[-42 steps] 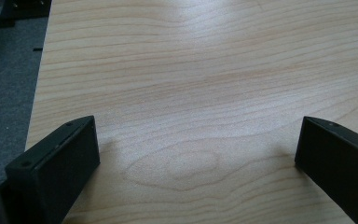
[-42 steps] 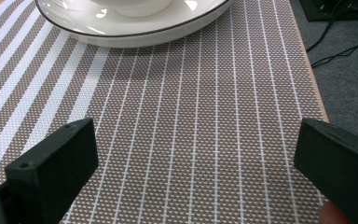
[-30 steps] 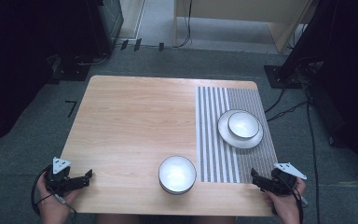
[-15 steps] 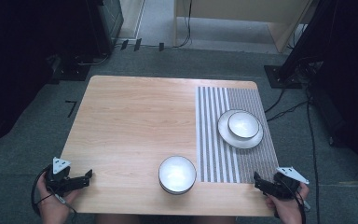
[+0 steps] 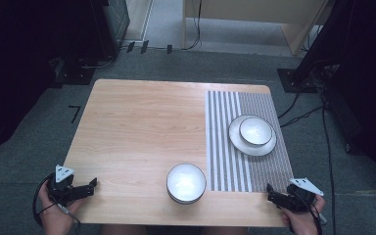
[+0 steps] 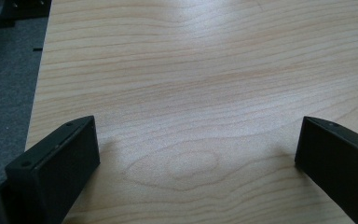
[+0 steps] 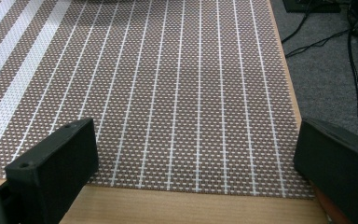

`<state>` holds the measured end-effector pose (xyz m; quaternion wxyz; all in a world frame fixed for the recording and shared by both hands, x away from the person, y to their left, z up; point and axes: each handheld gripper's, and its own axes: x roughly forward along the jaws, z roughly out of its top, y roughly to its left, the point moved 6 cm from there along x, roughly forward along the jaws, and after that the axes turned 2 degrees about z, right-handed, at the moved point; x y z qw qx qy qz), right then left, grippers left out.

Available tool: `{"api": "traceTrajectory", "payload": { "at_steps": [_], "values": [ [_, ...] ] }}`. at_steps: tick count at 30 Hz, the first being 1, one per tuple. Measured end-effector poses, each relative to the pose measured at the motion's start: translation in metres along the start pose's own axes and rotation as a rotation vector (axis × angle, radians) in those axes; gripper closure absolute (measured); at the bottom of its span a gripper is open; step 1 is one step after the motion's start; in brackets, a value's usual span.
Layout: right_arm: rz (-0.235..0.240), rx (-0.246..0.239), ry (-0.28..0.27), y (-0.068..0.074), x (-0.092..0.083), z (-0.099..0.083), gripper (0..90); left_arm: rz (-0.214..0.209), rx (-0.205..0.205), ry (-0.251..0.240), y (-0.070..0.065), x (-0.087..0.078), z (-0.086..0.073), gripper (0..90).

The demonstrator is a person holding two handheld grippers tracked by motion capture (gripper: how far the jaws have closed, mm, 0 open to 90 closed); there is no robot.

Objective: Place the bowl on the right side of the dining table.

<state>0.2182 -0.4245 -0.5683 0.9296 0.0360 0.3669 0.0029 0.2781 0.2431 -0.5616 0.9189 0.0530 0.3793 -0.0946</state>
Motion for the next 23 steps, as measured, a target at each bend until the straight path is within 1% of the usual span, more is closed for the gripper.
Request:
{"api": "traceTrajectory", "payload": {
  "at_steps": [2,4,10,17,23],
  "values": [
    [-0.004,-0.001,-0.003,0.0002,-0.0002,-0.0005,0.0,0.0,0.0,0.0,0.0,0.0,0.0,0.0],
    [-0.012,-0.015,0.001,0.0009,-0.0003,-0.0015,0.0,0.0,0.0,0.0,0.0,0.0,0.0,0.0],
    [-0.011,-0.017,-0.012,0.0009,-0.0007,-0.0029,0.0,0.0,0.0,0.0,0.0,0.0,0.0,0.0],
    [-0.017,-0.009,-0.031,0.0016,-0.002,-0.0051,0.2,0.0,0.0,0.0,0.0,0.0,0.0,0.0],
    [-0.016,-0.008,-0.03,0.0015,-0.0021,-0.0051,0.2,0.0,0.0,0.0,0.0,0.0,0.0,0.0]
  ]
}}
